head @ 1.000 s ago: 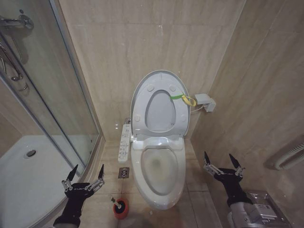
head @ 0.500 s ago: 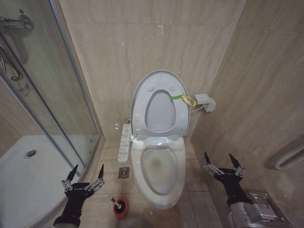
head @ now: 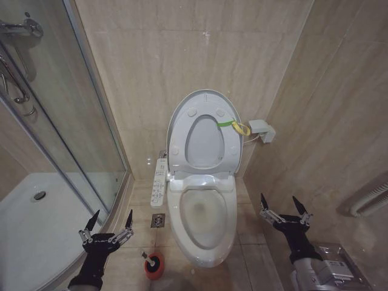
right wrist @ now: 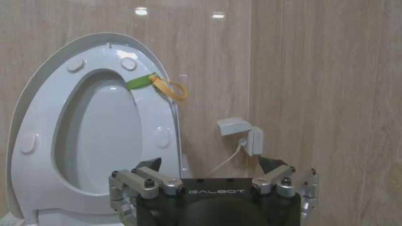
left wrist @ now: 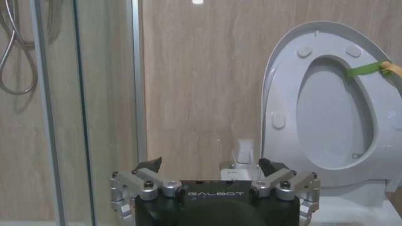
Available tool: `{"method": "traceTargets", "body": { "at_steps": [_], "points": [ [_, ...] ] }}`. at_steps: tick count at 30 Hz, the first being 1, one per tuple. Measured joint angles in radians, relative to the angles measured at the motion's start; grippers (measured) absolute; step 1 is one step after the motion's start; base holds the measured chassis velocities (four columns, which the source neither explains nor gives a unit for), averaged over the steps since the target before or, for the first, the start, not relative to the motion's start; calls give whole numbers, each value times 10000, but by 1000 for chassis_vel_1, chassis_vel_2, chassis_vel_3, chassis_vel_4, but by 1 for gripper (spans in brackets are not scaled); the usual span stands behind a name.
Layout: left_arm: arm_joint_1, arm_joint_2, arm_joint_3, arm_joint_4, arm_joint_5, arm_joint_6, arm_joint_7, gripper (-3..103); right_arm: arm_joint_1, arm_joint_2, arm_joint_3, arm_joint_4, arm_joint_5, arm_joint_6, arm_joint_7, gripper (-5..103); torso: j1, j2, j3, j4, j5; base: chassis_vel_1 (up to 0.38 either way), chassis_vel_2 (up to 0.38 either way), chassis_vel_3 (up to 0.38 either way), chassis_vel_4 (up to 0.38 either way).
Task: Open the toilet lid, clean the toilet bowl with a toilet brush, close the toilet lid, and flush.
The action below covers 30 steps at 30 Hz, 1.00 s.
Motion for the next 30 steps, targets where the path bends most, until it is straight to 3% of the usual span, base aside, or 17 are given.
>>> {"method": "traceTargets", "body": {
  "at_steps": [30],
  "points": [
    [0,0,1,0,0,0,0,100,0,0,0,0,0,0,0,100,0,0,0,0,0,0,0,0,0]
  ]
}}
